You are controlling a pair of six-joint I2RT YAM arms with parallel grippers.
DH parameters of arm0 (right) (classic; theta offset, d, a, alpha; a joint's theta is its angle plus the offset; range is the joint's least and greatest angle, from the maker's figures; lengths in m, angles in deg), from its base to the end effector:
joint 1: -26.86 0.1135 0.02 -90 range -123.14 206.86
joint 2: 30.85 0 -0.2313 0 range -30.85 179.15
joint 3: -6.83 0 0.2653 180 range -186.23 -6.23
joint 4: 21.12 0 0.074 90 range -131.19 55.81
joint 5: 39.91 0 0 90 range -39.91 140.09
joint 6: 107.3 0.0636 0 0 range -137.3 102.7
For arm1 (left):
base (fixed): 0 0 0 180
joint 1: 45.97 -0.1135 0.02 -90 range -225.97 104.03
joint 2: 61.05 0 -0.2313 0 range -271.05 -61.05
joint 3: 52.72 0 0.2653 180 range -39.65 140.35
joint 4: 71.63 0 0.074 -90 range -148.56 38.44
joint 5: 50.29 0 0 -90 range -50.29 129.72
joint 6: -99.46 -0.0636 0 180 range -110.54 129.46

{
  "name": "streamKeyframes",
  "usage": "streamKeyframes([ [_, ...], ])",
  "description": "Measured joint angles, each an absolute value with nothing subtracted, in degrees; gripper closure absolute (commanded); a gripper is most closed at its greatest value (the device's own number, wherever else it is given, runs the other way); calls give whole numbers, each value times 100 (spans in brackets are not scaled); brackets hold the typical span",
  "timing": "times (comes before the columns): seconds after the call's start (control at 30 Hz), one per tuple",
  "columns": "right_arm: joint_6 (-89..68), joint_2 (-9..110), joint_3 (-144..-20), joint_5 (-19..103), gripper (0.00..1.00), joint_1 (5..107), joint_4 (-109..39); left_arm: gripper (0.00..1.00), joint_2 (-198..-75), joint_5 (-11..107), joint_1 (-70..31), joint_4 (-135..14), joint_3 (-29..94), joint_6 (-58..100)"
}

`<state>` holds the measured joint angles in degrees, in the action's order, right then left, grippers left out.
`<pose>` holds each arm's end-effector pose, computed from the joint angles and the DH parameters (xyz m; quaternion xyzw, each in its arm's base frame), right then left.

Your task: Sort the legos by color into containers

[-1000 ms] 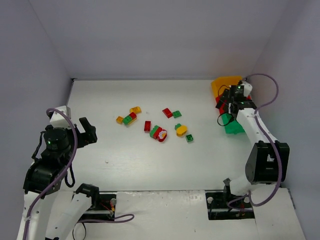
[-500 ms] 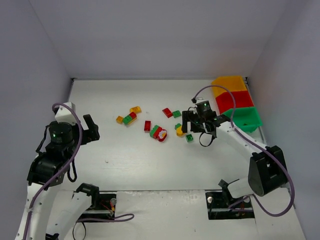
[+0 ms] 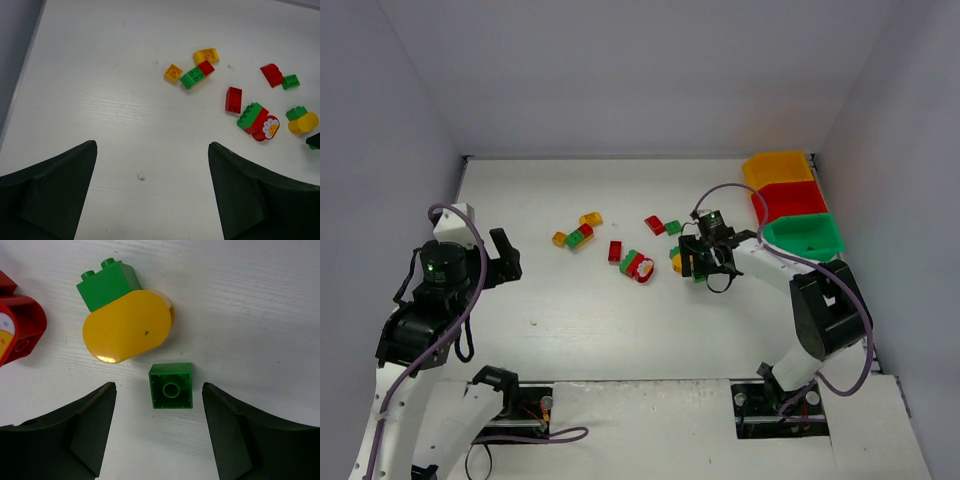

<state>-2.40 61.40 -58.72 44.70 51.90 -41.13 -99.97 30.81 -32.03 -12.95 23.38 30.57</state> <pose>0.3239 0.1579 0.1255 -0.0993 0.9233 0.1669 0.3314 0.1758 -0.0335 0.3690 -0.0951 0.8198 -0.1078 0.5544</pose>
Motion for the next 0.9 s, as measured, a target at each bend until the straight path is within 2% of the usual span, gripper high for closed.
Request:
streamKeyframes([
  [0.13, -253, 6321, -5872, 4529, 51, 5210, -4067, 14, -10005, 3090, -3203, -1298, 2338, 3057],
  [0.23, -247, 6367, -5872, 4628, 72, 5214, -4038, 14, -10023, 3090, -3203, -1300, 2338, 3057],
  [0.27, -227, 6367, -5872, 4693, 88, 5214, -4036, 14, -10027, 3087, -3203, -1300, 2338, 3057],
  [0.33, -186, 6352, -5872, 4851, 98, 5214, -4012, 14, -10032, 3087, -3203, -1306, 2338, 3055],
  [0.57, -133, 5830, -5872, 5661, 100, 4856, -4038, 15, -10034, 3090, -3203, -1383, 2338, 3055],
  [0.8, 315, 5401, -6207, 6540, 98, 2996, -4222, 14, -10032, 3092, -3203, -1407, 2335, 3052],
  [0.9, 514, 5441, -6410, 6752, 94, 2561, -4323, 14, -10032, 3094, -3203, -1437, 2335, 3050],
])
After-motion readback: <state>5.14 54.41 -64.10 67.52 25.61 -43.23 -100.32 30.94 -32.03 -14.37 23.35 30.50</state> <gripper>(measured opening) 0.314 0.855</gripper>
